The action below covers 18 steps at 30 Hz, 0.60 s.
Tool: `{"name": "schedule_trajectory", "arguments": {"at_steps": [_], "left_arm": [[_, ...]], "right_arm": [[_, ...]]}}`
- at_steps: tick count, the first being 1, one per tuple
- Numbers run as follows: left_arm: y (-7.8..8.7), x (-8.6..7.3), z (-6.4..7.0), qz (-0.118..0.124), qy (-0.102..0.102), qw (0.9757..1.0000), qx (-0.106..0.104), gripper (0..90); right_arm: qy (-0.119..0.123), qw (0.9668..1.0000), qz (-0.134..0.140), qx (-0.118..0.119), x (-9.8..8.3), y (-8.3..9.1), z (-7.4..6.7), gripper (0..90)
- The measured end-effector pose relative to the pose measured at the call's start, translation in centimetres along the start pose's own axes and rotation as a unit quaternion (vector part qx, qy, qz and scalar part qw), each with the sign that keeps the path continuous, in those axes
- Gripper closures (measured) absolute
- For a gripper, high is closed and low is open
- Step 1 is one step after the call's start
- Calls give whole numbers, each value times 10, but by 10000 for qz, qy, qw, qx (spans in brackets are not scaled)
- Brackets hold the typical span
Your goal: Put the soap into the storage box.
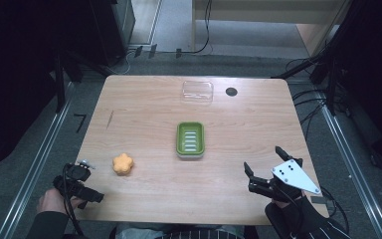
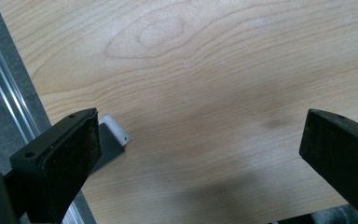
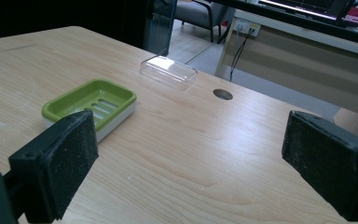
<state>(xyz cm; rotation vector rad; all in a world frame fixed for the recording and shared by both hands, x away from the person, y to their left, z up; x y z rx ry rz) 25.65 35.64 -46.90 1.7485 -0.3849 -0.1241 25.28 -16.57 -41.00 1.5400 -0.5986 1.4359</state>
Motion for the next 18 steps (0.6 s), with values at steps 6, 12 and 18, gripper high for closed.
{"name": "schedule_trajectory", "arguments": {"at_steps": [6,12,18], "left_arm": [[3,3,3,79,-8,10000,-7,0],[7,8,7,148,-73,9999,-11,0],[8,12,11,199,-97,9997,-46,0]], "right_arm": [[-3,10000,7,4,0,0,0,40],[16,10000,8,0,0,0,0,40],[14,10000,3,-10,0,1,0,40]]}}
Point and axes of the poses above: each handheld gripper's, and its own axes: y roughly backward along the jaws, x roughly out of its top, z roughly to its right, the point moved 3 cm from there along -y, roughly forward along the jaws, and after that the axes turned 7 degrees about x, right-handed, at the moved point
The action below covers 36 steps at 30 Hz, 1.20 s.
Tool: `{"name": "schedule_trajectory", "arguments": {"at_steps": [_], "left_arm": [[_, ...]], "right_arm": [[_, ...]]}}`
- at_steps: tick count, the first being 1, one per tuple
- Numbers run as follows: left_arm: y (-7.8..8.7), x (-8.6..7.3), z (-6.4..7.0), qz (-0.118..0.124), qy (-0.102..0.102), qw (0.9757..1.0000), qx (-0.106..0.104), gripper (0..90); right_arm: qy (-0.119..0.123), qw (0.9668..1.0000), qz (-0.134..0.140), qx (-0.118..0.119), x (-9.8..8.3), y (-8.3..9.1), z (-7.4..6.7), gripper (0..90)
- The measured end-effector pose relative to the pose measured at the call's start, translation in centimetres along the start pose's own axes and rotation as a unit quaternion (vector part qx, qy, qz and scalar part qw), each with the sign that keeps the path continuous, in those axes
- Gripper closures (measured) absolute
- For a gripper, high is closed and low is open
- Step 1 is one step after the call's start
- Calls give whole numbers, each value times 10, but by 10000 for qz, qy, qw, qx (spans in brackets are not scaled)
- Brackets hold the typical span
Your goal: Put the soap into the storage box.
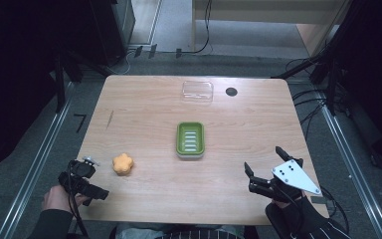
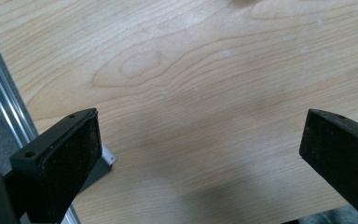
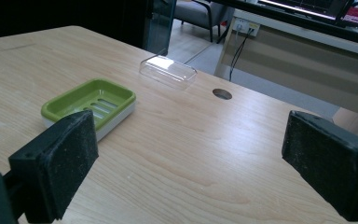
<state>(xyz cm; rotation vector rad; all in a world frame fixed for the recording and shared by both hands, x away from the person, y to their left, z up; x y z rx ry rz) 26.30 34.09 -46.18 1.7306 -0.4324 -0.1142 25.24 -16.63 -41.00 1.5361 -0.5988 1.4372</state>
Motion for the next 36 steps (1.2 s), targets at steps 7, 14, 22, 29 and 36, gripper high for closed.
{"name": "schedule_trajectory", "arguments": {"at_steps": [7,14,22,29,36], "left_arm": [[3,8,7,102,-71,9999,-67,0],[6,19,14,239,-81,9996,-127,0],[10,35,21,378,-158,9990,-163,0],[11,46,19,440,-100,9988,-186,0],[9,58,22,449,-99,9987,-227,0]], "right_arm": [[3,10000,-6,6,0,0,0,40],[1,10000,-22,-1,0,0,0,40],[10,10000,-33,-4,0,-1,0,40],[21,10000,-47,-8,0,-1,0,40],[26,10000,-51,-12,0,-1,0,40]]}}
Point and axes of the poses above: each handheld gripper's, and its own axes: y roughly backward along the jaws, x roughly out of its top, z roughly to its right, the point moved 3 cm from there along -y, roughly forward along the jaws, and after that the axes turned 7 degrees about x, right-handed, at the moved point
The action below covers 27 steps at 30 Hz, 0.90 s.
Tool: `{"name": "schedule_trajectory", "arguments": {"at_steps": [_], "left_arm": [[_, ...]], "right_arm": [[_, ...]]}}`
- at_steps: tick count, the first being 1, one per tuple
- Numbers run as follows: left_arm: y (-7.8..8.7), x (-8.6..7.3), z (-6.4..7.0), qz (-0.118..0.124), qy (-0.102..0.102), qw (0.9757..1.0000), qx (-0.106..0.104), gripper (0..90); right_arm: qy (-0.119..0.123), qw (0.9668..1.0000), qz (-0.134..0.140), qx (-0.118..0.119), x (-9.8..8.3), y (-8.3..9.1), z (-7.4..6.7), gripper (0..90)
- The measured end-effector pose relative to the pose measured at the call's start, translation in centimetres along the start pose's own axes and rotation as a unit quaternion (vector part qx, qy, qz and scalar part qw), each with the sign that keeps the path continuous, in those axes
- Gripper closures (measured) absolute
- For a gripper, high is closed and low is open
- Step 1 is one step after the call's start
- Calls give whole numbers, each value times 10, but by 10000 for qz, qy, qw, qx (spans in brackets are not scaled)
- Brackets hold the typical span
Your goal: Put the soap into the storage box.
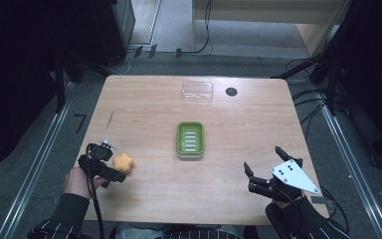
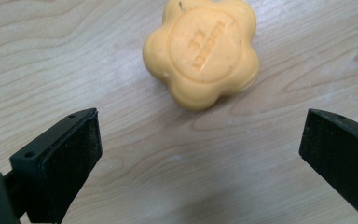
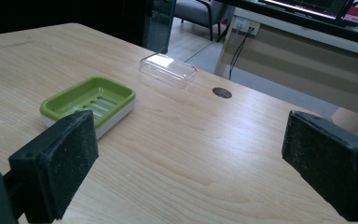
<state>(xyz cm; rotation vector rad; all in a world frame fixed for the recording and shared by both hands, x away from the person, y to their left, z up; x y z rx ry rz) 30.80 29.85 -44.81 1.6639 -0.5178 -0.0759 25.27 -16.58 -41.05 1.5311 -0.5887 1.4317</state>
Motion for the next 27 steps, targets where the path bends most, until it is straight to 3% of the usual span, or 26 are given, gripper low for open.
{"name": "schedule_trajectory", "arguments": {"at_steps": [27], "left_arm": [[-30,39,5,-341,39,9994,41,0]], "right_arm": [[-17,10000,12,6,0,0,1,40]]}}
Point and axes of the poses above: each handheld gripper's, and its own axes: y roughly backward along the jaws, x roughly out of its top, z roughly to its right, the point moved 3 cm from there along -y, roughly forward along the jaws, and after that the axes turned 7 degrees about x, right-handed, at the moved point
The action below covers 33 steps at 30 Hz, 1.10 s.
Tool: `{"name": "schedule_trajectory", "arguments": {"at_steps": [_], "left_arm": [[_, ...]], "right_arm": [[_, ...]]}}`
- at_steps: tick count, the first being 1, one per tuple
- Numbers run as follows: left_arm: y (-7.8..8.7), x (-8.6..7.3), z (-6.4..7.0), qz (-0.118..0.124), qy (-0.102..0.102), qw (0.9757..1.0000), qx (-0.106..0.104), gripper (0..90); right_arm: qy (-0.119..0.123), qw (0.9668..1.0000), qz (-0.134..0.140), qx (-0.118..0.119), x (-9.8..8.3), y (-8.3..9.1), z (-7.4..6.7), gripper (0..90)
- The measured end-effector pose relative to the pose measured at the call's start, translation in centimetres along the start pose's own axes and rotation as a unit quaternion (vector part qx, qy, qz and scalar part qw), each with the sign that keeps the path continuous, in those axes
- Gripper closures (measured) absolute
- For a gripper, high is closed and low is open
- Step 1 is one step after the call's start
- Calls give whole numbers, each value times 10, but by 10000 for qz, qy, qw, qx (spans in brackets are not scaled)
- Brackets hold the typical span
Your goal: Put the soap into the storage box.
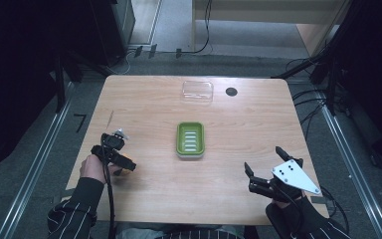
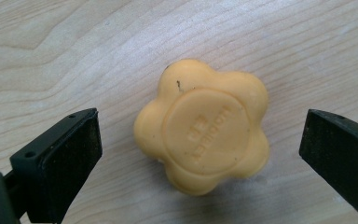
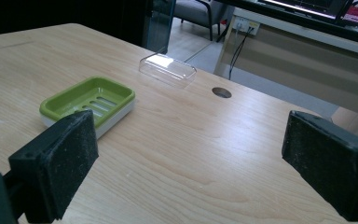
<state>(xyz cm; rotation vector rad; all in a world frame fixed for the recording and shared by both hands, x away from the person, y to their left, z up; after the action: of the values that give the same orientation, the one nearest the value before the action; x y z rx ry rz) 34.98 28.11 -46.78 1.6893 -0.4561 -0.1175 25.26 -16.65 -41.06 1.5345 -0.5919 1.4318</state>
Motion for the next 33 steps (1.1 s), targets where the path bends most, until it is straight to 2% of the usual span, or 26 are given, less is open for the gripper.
{"name": "schedule_trajectory", "arguments": {"at_steps": [7,14,20,26,33], "left_arm": [[-6,2,-1,-127,20,9999,15,5],[-9,0,-2,-119,27,9999,-58,133],[-11,-1,-3,-192,9,9998,-69,164],[-12,-1,-1,-189,-21,9997,-165,253],[-13,-2,0,-189,-89,9997,-139,261]], "right_arm": [[-3,10000,7,0,0,0,0,40],[-1,10000,0,4,0,0,0,40],[0,10000,-3,4,0,0,0,40],[-6,10000,-5,11,0,0,0,40],[-3,10000,-4,10,0,0,0,40]]}}
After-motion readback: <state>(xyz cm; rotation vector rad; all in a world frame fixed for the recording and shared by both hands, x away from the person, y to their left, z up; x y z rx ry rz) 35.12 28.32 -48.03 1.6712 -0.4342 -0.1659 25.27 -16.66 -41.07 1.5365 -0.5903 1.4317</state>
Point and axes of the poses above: each handheld gripper's, and its own axes: y roughly backward along the jaws, x roughly out of its top, z roughly to its right, the point moved 3 cm from there along -y, roughly forward along the jaws, and after that the axes turned 7 degrees about x, right-handed, at the moved point
